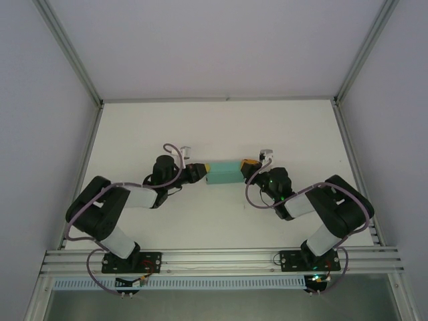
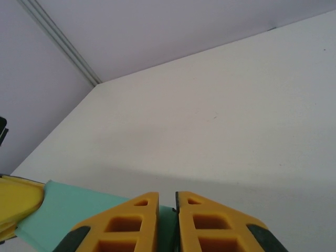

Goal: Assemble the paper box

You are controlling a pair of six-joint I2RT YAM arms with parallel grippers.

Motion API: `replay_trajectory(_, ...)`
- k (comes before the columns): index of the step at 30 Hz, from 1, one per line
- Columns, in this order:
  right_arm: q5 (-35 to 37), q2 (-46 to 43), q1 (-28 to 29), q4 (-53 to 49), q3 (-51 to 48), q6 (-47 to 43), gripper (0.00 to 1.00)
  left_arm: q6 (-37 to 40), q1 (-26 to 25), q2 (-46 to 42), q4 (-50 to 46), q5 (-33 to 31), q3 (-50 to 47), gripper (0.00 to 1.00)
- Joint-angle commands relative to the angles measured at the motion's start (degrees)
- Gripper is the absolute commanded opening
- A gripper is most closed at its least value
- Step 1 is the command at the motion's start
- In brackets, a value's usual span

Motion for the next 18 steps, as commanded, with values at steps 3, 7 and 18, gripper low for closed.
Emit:
replay_trajectory(3, -8.55, -4.42, 1.73, -27.15, 3.42, -5.64, 0.24, 7.07, -1.88, -4.28, -34.35, -4.77, 8.99, 0.6)
replay_trajectory(7, -7.34, -10.76, 1.62, -41.42, 11.2, -7.12, 0.51, 9.45, -2.29, -5.79, -45.97, -9.23, 18.36, 1.0)
replay_trajectory(18, -18.99, -13.56, 1.5, -69.38, 32.35, -31.8, 1.0, 14.18, -2.5, -12.19, -69.55, -35.5, 32.56, 1.0)
